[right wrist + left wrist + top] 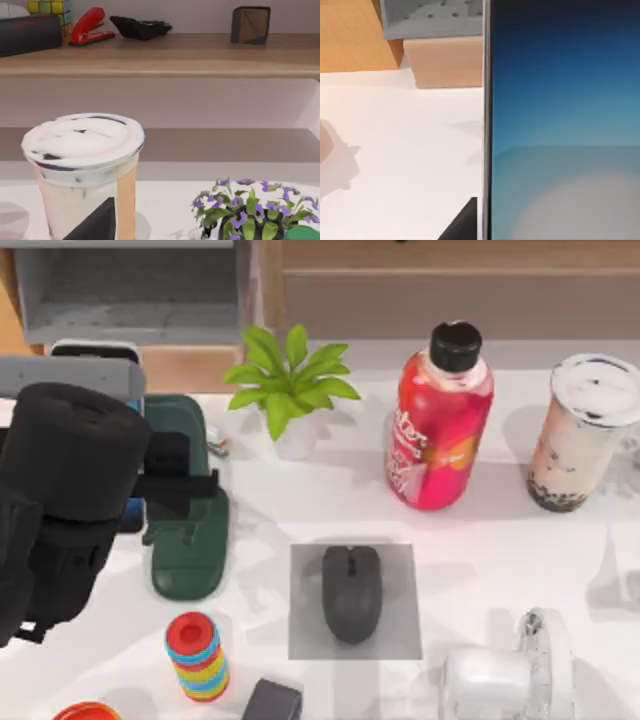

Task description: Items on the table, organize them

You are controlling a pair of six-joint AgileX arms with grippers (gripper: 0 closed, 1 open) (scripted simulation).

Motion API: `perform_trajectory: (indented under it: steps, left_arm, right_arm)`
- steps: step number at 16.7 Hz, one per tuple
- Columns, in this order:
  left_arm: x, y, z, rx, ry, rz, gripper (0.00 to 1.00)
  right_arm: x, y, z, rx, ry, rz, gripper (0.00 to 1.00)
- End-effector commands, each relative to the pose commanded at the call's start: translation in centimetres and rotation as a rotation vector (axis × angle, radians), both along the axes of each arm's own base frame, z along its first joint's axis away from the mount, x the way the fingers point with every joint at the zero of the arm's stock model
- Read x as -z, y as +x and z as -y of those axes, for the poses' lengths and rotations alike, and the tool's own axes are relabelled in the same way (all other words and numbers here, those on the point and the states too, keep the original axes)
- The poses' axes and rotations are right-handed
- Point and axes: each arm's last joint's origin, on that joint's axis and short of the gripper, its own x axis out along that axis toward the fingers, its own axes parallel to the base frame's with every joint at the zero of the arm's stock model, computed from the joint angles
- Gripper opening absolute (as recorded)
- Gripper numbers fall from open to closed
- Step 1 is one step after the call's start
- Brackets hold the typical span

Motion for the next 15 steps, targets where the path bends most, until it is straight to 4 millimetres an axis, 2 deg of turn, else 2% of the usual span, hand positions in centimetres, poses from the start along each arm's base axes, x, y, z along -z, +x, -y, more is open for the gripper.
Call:
perform_trajectory:
  steps: [4,10,13,15]
  left_arm:
    - [0.4,-1.3,1.8,0.044,-0.105,0.056,0.00]
    - [0.3,-1.5,1.8,0.056,-0.115,0.064,0.00]
    - [-0.6,-2.3,2.5,0.124,-0.159,0.095,0.00]
    - [-1.4,-1.8,3.1,0.142,-0.182,0.114,0.00]
  right_arm:
    - [0.0,0.0,0.0,0.000,0.000,0.000,1.00]
    - [0.0,0.0,0.0,0.000,0.000,0.000,1.00]
    - [0.0,0.0,0.0,0.000,0.000,0.000,1.00]
    - [0.0,0.0,0.0,0.000,0.000,0.000,1.00]
